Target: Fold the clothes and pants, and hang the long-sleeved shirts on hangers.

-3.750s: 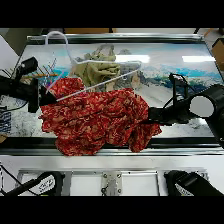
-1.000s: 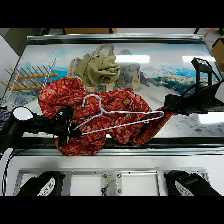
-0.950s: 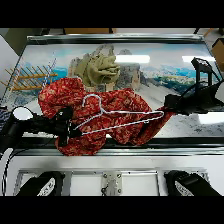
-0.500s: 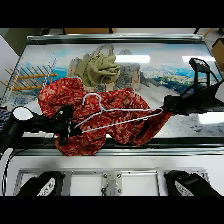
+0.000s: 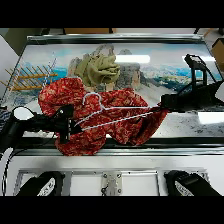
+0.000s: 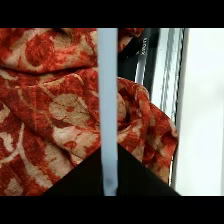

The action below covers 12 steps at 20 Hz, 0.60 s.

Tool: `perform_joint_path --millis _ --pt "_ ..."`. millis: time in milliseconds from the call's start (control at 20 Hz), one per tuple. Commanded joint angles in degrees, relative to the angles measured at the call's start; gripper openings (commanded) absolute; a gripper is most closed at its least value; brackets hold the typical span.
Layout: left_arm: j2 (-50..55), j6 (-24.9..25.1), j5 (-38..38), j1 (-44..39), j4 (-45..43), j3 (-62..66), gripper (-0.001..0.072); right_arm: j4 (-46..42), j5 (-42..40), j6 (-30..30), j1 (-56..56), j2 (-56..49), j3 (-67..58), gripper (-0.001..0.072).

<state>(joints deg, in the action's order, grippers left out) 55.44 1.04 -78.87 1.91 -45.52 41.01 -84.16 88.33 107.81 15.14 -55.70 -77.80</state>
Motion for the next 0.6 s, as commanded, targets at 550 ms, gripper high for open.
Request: perform_joint_path --millis 550 --pt "0.0 2.7 5.1 0.0 0.0 0.1 0.0012 0.0 0.6 -10.6 0.1 0.0 -0.1 0.0014"
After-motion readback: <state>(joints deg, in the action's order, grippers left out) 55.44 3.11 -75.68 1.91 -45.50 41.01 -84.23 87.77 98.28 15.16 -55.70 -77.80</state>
